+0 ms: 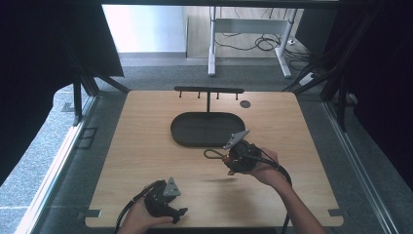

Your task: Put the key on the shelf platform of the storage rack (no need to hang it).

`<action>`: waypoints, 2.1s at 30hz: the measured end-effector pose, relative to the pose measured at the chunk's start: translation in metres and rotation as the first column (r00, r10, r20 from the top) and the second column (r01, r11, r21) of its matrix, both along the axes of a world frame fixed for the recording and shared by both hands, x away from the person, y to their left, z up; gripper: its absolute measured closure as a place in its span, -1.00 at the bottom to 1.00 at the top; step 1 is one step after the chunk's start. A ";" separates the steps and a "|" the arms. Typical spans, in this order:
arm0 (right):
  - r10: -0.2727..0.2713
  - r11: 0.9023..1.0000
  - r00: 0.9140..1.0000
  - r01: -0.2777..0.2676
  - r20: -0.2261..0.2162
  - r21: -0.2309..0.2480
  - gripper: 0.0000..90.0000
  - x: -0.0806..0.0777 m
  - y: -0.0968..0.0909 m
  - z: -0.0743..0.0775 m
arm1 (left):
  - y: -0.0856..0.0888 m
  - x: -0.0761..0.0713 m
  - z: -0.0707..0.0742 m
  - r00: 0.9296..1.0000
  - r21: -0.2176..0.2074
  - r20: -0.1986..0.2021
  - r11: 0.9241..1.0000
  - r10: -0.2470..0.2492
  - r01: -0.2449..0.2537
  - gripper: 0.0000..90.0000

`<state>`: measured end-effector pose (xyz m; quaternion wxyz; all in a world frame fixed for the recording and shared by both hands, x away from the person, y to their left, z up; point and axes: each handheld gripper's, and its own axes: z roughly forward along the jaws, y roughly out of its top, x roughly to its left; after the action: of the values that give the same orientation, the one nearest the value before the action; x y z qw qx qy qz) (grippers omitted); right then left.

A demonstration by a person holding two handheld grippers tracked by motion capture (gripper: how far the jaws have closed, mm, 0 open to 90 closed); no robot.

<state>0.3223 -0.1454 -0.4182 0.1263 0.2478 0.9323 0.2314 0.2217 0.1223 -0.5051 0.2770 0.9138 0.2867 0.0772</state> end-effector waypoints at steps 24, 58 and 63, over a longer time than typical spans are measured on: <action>0.008 1.000 1.000 -0.008 -0.018 0.001 0.48 -0.003 -0.003 -0.013 | 0.003 0.005 -0.008 1.000 0.014 -0.028 1.000 0.010 -0.009 -0.57; 0.036 0.999 0.998 -0.036 -0.055 0.002 0.49 -0.005 0.009 -0.033 | 0.006 0.010 -0.013 0.998 0.015 -0.033 0.998 0.057 -0.056 -0.57; 0.031 1.000 0.998 -0.031 -0.057 -0.001 0.49 -0.001 0.011 -0.034 | 0.006 0.010 -0.012 0.998 0.021 -0.033 0.999 0.050 -0.049 -0.57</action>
<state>0.3216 -0.1343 -0.4520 0.0965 0.2398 0.9393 0.2255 0.2321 0.1285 -0.5173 0.2608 0.9104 0.3132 0.0715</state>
